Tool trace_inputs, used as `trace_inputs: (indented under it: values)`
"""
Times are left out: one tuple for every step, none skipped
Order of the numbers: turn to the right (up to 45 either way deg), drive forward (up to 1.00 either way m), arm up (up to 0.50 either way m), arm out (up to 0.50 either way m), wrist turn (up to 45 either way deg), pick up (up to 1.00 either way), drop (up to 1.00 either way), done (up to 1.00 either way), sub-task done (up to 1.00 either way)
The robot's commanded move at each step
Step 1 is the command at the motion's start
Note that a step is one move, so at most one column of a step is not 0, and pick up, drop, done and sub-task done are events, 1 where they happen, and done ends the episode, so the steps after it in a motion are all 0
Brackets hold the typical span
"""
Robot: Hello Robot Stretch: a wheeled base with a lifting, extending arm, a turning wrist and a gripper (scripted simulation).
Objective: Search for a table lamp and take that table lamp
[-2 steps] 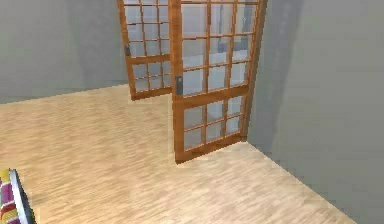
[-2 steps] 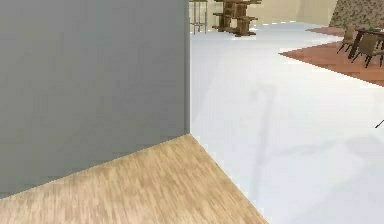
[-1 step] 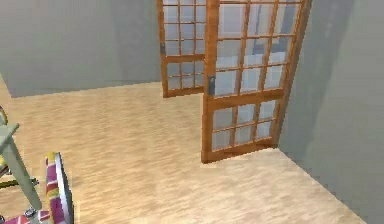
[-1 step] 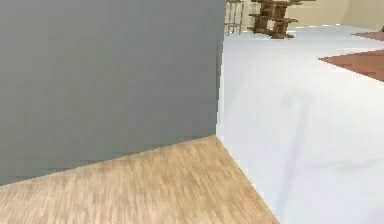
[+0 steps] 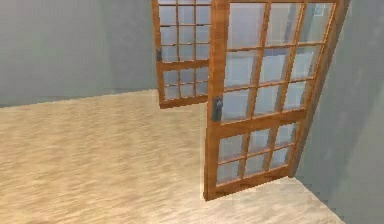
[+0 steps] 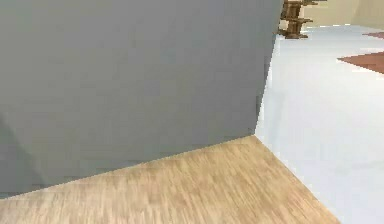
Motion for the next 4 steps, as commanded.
trace_inputs:
  values:
    - [45.0,0.00,0.00,0.00,0.0,0.00,0.00,0.00,0.00]
    - [45.0,0.00,0.00,0.00,0.0,0.00,0.00,0.00,0.00]
    - [45.0,0.00,0.00,0.00,0.0,0.00,0.00,0.00,0.00]
    - [15.0,0.00,0.00,0.00,0.0,0.00,0.00,0.00,0.00]
